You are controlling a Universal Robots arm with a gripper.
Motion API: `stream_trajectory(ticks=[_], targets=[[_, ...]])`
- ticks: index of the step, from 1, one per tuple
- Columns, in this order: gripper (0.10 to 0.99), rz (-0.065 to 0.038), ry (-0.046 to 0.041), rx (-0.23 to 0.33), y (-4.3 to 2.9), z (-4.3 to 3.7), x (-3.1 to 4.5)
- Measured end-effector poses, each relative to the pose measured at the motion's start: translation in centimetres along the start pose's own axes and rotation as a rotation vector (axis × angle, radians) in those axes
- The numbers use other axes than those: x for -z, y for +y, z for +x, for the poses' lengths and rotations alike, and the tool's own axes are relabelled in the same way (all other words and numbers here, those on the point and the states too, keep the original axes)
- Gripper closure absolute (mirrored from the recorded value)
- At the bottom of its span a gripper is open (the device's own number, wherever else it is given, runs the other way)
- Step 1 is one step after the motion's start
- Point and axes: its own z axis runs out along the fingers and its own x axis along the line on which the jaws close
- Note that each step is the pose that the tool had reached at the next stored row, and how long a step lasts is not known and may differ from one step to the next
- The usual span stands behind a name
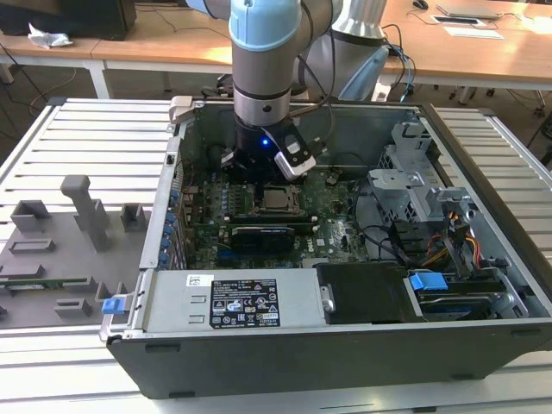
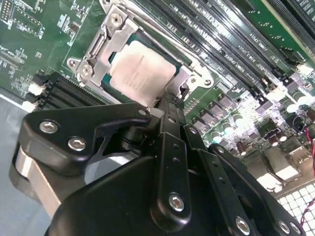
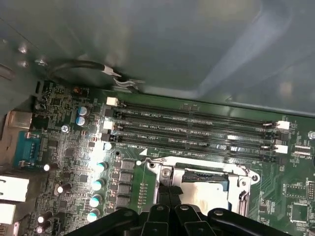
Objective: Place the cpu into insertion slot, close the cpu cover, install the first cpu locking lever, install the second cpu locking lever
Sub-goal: 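Close the cpu cover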
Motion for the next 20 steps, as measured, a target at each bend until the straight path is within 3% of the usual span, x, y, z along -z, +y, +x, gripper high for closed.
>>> stream_trajectory(ticks=[5,13,16,18,20], targets=[[0.980,-0.004,-0.0003,0.000,-0.10,-0.11,-0.31],[0.980,-0.002,-0.0001,0.000,-0.18,-0.83,-0.32],[0.980,0.017,0.0037,0.000,-0.18,-1.00,-0.04],[0.980,0.038,0.0111,0.000,-0.44,-1.29,0.01],[0.980,0.045,0.0135,-0.001,-0.79,-1.36,0.01]])
